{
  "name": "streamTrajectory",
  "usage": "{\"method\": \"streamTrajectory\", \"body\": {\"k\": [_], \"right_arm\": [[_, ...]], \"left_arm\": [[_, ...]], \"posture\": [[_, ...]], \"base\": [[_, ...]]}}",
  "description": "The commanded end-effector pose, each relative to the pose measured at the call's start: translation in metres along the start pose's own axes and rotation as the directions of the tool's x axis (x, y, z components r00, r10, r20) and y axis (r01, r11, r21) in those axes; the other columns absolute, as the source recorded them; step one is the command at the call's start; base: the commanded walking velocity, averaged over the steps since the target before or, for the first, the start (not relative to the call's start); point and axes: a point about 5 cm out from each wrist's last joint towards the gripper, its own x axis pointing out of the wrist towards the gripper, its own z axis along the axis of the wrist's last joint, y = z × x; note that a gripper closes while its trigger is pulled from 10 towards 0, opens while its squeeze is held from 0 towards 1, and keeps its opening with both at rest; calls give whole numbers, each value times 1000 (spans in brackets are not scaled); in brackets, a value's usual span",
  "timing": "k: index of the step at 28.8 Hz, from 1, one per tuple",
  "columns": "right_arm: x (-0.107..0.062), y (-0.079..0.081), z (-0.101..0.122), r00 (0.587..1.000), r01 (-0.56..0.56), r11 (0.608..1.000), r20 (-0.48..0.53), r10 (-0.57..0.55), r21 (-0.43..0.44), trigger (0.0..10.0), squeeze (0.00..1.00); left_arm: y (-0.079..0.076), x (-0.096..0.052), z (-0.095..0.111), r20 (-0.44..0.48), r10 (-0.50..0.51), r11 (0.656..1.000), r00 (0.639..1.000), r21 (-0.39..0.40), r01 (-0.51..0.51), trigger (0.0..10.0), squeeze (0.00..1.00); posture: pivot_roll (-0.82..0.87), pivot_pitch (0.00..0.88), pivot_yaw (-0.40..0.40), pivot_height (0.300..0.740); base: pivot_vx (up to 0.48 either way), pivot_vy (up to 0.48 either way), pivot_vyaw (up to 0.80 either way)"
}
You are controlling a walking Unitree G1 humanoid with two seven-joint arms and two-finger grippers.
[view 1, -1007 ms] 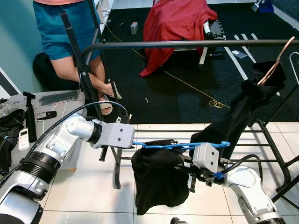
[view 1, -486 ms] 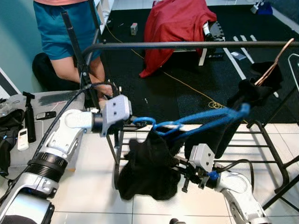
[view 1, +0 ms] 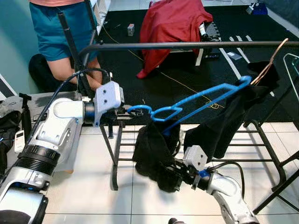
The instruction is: Hang hanger
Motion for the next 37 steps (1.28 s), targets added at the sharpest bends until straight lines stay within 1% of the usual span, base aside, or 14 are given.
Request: {"method": "streamTrajectory", "body": {"k": [1,6,10,12,14,16,18,21,30,31,33,34,35,37], "right_arm": [[4,5,-1,1000,-15,1000,9,15,-15,0,0],[6,-1,7,999,15,999,52,-12,-48,0,0],[3,-5,-5,995,98,995,32,-99,13,0,0],[6,5,-24,994,98,993,-47,-94,73,0,0],[6,5,-24,994,98,993,-47,-94,73,0,0],[21,16,-35,992,58,992,-116,-45,115,0,0],[30,20,-38,989,38,991,-143,-20,125,0,0],[45,25,-37,989,14,991,-151,7,136,0,0],[55,22,-24,998,12,991,-70,-3,136,0,0],[55,20,-20,1000,10,991,-27,-7,136,2510,0],[55,19,-17,1000,9,991,0,-9,135,2510,0],[56,19,-15,1000,5,992,14,-7,129,8902,0],[57,20,-14,1000,-2,992,22,-1,124,10000,0],[58,20,-15,1000,-5,992,22,2,123,10000,0]], "left_arm": [[0,-3,3,-48,-41,997,998,63,44,0,0],[2,-5,1,-97,-44,994,994,94,53,0,0],[10,-7,4,-120,-10,993,993,114,24,0,0],[11,-9,9,-171,-59,984,983,154,86,0,0],[11,-9,9,-171,-59,984,983,154,86,0,0],[4,-11,7,-265,-151,963,952,177,202,0,0],[2,-11,7,-291,-180,955,940,179,239,0,0],[3,-9,13,-278,-190,952,942,181,246,0,0],[3,-7,18,-259,-192,952,947,184,243,0,0],[2,-7,15,-281,-203,948,938,183,260,0,0],[1,-7,13,-297,-211,945,931,181,272,0,0],[1,-8,11,-323,-217,941,921,183,286,0,0],[2,-10,7,-364,-221,935,905,185,303,0,0],[2,-11,5,-381,-223,933,897,184,310,0,0]], "posture": [[-48,149,45,740],[-48,158,49,740],[-49,154,49,740],[-44,157,48,740],[-44,157,48,740],[-27,152,51,740],[-27,152,51,740],[-12,151,50,740],[-15,153,51,740],[-20,149,55,740],[-20,149,55,740],[-17,150,56,740],[-15,149,59,740],[-15,149,59,740]], "base": [[0,0,0],[0,0,0],[0,0,0],[0,0,0],[0,0,0],[0,0,0],[0,0,0],[0,0,0],[0,0,0],[0,0,0],[0,0,0],[0,0,0],[0,0,0],[0,0,0]]}}
